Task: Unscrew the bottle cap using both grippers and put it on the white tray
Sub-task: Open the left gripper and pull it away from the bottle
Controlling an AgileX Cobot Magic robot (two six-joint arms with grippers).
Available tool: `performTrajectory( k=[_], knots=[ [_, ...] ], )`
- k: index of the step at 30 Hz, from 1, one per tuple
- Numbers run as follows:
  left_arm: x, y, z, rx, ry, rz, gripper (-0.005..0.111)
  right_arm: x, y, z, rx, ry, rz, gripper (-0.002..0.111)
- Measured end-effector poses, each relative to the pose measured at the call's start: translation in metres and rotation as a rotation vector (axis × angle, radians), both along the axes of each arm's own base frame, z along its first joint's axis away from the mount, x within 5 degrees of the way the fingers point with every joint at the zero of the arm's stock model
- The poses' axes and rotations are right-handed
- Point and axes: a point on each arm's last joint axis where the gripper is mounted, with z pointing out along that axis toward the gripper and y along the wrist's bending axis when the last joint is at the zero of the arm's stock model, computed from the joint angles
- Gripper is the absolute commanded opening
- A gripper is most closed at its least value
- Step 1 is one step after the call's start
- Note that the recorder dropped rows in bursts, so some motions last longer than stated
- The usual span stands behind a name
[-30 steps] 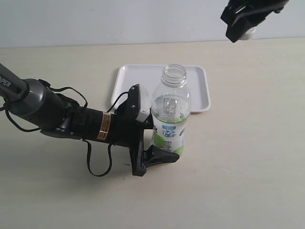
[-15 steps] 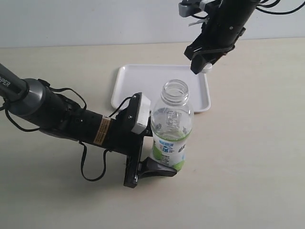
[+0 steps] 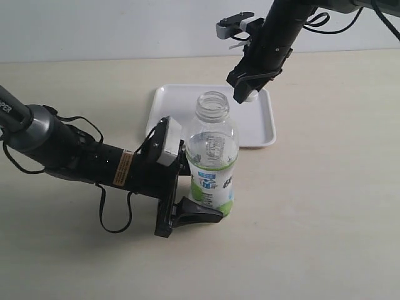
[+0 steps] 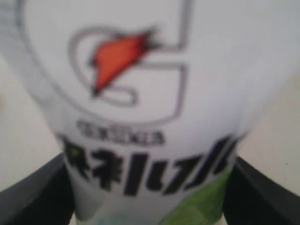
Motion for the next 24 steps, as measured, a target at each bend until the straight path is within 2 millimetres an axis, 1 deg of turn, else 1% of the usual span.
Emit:
performTrajectory(
  k=[3,6,8,9,11,15,16,19,22,24],
  knots=[
    [0.002,-0.0059,-0.0031,-0.033,0.008,-0.015,0.0,0.0008,0.0001,0.0021,0.001,-0.006,0.003,0.0],
    [0.0031,-0.0078,-0.0062,-0.046,0.018,-0.018,0.0,0.0008,-0.0004,0.0026,-0.006,-0.006,0.005,0.0],
    [0.0032,-0.0078,-0.0056,-0.048,0.017,-0.018,0.006,0.0008,-0.0006,0.0026,-0.008,-0.006,0.008,0.0],
    [0.0032,-0.0078,-0.0056,-0.048,0.017,-0.018,0.011,0.0008,-0.0006,0.0026,-0.008,-0.006,0.008,0.0],
    [0.0027,-0.0083,-0.0054,-0.05,0.018,-0.021,0.032,0.0008,-0.0006,0.0026,-0.008,-0.006,0.008,0.0],
    [0.002,-0.0084,-0.007,-0.058,0.039,-0.018,0.097,0.0001,-0.0006,0.0025,-0.009,0.001,0.011,0.0],
    [0.0026,-0.0086,-0.0067,-0.061,0.057,-0.004,0.105,-0.0003,-0.0006,0.0024,-0.01,0.005,0.012,0.0],
    [0.0053,-0.0092,-0.004,-0.083,0.12,0.039,0.105,-0.0009,-0.0008,0.0023,-0.012,0.011,0.016,0.0],
    [0.0069,-0.0062,-0.0041,-0.079,0.122,0.034,0.105,-0.0013,-0.0008,0.0022,-0.013,0.015,0.019,0.0],
    [0.0081,-0.0033,-0.0006,-0.075,0.116,0.024,0.105,-0.0013,-0.0008,0.0022,-0.013,0.015,0.019,0.0]
  ],
)
